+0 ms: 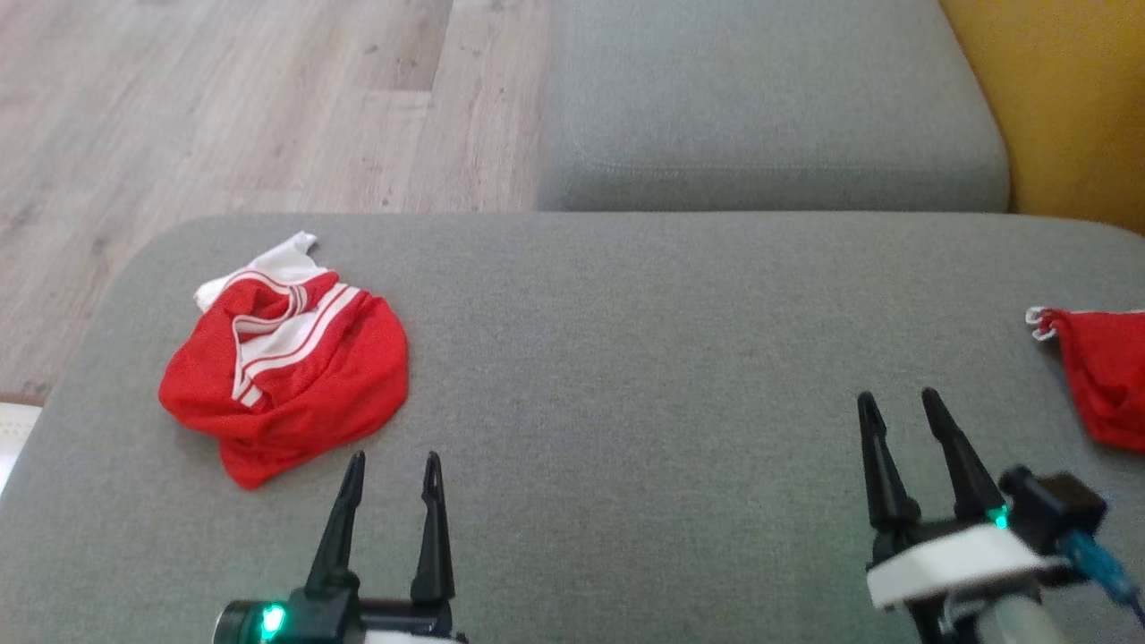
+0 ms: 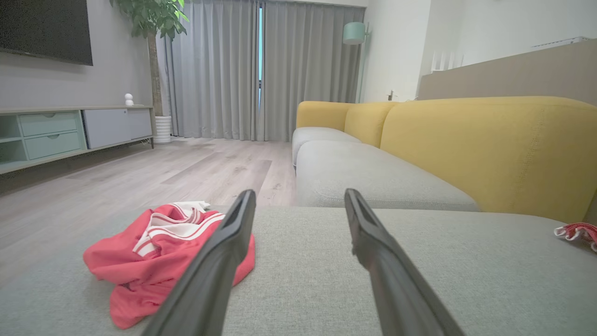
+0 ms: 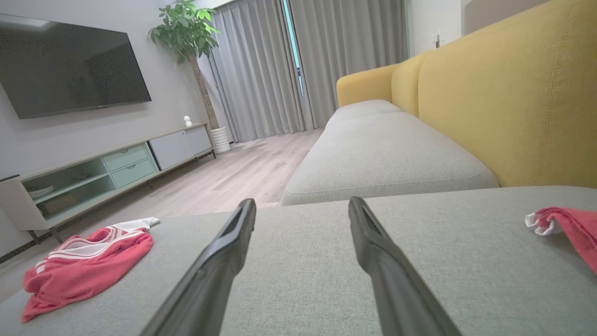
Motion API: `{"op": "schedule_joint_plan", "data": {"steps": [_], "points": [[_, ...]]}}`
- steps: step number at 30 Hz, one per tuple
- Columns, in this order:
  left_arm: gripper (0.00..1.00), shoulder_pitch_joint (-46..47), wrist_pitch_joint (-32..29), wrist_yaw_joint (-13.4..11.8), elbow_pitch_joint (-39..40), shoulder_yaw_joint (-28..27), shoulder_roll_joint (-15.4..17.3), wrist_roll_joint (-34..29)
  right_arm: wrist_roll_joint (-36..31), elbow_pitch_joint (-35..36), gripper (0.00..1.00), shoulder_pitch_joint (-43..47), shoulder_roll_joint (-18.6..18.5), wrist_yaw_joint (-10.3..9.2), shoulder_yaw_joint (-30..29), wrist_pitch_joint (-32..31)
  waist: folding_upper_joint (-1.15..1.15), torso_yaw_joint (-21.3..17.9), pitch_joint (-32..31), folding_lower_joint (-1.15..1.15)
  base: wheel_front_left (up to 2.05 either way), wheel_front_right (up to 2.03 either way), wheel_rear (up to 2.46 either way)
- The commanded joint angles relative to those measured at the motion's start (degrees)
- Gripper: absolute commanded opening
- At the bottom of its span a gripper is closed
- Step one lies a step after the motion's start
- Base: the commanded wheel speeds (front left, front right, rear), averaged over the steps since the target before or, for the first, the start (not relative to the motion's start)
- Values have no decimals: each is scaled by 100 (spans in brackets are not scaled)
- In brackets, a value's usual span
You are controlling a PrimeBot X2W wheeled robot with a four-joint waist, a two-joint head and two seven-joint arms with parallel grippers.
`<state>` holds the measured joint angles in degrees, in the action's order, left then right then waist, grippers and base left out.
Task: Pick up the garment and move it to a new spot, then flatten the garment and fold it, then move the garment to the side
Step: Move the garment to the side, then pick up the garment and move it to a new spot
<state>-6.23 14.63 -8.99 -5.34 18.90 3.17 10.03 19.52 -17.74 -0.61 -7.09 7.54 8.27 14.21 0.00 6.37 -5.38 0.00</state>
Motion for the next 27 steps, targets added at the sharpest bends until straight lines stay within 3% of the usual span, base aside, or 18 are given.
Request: {"op": "schedule_joint_plan", "data": {"steps": [1,9,27], "points": [[100,85,37,41,279,-233,-16,-100,-95,405,100,110,43,-5,32,75,0,16,-83,0,0,0,0],[100,-367,37,132,442,-373,-25,-168,-594,723,100,1056,221,-5,-304,78,0,-28,-210,0,0,0,0],[100,-433,37,191,268,-538,-28,-285,-629,679,100,1113,369,-5,-321,78,0,-106,-294,0,0,0,0]]}}
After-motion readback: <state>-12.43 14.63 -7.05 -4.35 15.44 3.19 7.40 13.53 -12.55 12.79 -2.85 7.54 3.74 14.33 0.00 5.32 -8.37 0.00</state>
